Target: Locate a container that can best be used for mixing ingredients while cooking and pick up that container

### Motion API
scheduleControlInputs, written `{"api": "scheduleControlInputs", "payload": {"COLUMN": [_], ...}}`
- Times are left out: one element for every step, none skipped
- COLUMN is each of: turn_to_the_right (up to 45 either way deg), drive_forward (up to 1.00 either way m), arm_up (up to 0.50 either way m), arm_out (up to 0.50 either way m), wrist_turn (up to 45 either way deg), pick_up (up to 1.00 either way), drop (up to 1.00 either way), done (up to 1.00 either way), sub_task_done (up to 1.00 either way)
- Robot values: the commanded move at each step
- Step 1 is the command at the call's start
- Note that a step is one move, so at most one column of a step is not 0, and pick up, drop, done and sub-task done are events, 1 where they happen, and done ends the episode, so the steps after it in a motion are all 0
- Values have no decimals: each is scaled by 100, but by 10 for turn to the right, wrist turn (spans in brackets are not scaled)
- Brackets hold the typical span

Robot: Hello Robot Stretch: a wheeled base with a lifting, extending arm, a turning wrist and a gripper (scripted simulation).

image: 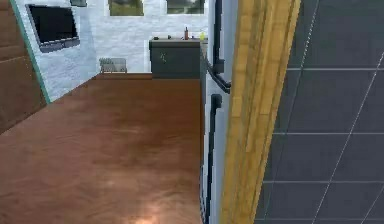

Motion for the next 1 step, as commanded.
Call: {"api": "scheduleControlInputs", "payload": {"turn_to_the_right": [450], "drive_forward": [0], "arm_up": [0], "arm_out": [0], "wrist_turn": [0], "pick_up": [0], "drop": [0], "done": [0], "sub_task_done": [0]}}
